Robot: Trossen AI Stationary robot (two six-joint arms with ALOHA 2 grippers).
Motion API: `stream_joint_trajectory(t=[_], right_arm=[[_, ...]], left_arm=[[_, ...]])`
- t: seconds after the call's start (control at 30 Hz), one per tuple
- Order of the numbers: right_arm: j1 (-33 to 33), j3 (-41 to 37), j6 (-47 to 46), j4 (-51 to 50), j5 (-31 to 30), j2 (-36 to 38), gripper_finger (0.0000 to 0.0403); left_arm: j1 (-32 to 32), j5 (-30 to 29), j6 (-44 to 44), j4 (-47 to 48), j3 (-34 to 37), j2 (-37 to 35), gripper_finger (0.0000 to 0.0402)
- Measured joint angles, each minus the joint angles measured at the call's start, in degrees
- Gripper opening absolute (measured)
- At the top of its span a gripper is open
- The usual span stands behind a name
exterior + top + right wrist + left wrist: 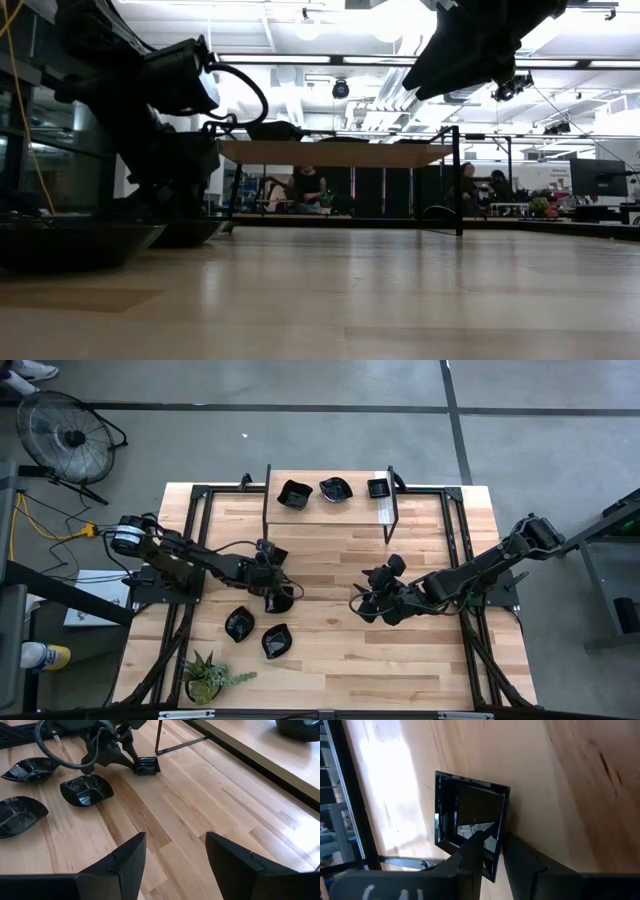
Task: Pick & Place Mini shaped plates
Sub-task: Stack the black square plate on top of the black square plate on the shelf
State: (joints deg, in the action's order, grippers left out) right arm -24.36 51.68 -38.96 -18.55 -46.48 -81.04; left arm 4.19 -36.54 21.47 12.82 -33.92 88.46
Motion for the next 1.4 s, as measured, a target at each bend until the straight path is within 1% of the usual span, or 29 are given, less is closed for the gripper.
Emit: stream_joint_trajectory(t=[0.1,0.67,0.77,0.97,1.17,1.27,1.4], right_arm=[[0.0,0.0,0.0,0.0,0.1,0.0,0.02],[0.0,0.0,0.0,0.0,-0.5,0.0,0.02],[0.0,0.0,0.0,0.0,-0.5,0.0,0.0201],[0.0,0.0,0.0,0.0,-0.5,0.0,0.0201],[0.0,0.0,0.0,0.0,-0.3,0.0,0.02],[0.0,0.0,0.0,0.0,-0.1,0.0,0.0201],[0.0,0.0,-0.9,0.0,-0.1,0.0,0.02]], left_arm=[[-0.5,1.6,1.2,-0.2,0.0,-0.1,0.0072],[-0.4,2.2,1.1,-0.7,0.0,-0.1,0.007],[-0.4,2.5,1.0,-0.7,0.0,0.0,0.0055],[-0.4,3.8,1.0,-1.0,0.0,0.0,0.0007],[-0.4,4.3,0.8,-0.5,-0.5,0.0,0.0008],[0.0,5.9,0.8,1.9,-2.5,0.1,0.0003],[2.3,4.7,2.8,4.6,-5.7,0.1,0.0002]])
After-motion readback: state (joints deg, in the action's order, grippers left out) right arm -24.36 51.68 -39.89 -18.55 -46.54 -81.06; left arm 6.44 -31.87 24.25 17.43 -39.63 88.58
